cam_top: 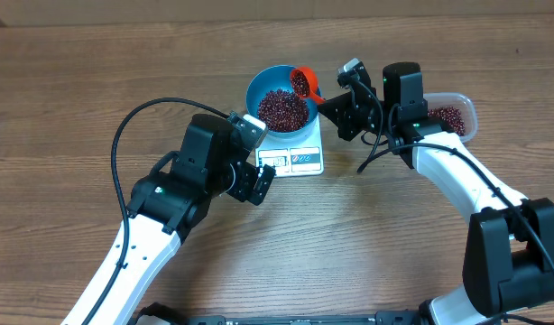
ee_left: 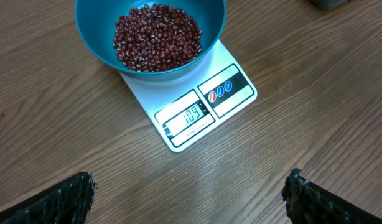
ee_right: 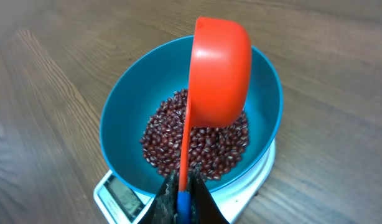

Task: Scoop item into bowl and weigh 150g on scale
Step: 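Tilt the red scoop with the right gripper to pour beans into bowl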

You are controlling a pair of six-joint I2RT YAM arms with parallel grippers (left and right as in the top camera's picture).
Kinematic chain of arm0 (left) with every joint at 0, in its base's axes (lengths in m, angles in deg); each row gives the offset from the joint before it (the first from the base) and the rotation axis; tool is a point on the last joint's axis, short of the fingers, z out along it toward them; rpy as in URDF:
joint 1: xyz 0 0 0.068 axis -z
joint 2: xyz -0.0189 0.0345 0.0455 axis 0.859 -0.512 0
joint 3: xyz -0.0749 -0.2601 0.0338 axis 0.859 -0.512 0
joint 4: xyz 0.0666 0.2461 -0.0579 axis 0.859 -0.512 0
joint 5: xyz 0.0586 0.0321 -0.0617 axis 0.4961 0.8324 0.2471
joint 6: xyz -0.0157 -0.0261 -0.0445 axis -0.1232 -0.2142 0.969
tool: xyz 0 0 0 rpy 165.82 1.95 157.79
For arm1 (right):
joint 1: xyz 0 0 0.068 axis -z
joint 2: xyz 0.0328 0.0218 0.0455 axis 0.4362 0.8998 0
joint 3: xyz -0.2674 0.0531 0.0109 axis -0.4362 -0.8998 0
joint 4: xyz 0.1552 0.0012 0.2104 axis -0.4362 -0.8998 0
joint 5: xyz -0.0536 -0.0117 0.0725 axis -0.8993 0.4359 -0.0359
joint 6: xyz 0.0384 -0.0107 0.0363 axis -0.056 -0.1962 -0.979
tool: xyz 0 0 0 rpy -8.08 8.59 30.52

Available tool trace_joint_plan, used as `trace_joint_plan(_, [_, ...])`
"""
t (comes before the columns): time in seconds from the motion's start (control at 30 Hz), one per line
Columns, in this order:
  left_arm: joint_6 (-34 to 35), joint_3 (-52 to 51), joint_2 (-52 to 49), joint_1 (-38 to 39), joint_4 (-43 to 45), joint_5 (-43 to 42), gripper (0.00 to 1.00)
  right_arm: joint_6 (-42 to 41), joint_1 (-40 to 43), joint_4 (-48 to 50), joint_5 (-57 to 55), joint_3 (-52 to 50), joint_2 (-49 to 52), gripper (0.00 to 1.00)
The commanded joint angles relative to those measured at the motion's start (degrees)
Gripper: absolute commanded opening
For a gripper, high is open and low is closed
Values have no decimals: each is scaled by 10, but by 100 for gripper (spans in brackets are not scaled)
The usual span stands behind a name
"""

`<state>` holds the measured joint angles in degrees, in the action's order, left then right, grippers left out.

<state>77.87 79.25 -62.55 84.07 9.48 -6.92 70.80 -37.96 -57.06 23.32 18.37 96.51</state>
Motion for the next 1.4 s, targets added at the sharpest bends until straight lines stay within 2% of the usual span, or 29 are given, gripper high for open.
trace_joint_plan(0.0, [6,0,-3,-1,2,-4,100,93,-2,4,-8,2,0,4])
trace_joint_plan(0.3, [6,0,-3,-1,2,-4,100,173,-2,4,-8,2,0,4])
trace_joint_plan(0.53, [6,0,-3,-1,2,-4,100,287,-2,-1,-8,2,0,4])
trace_joint_plan(1.37, [6,0,-3,-1,2,-4,100,287,-2,-3,-8,2,0,4])
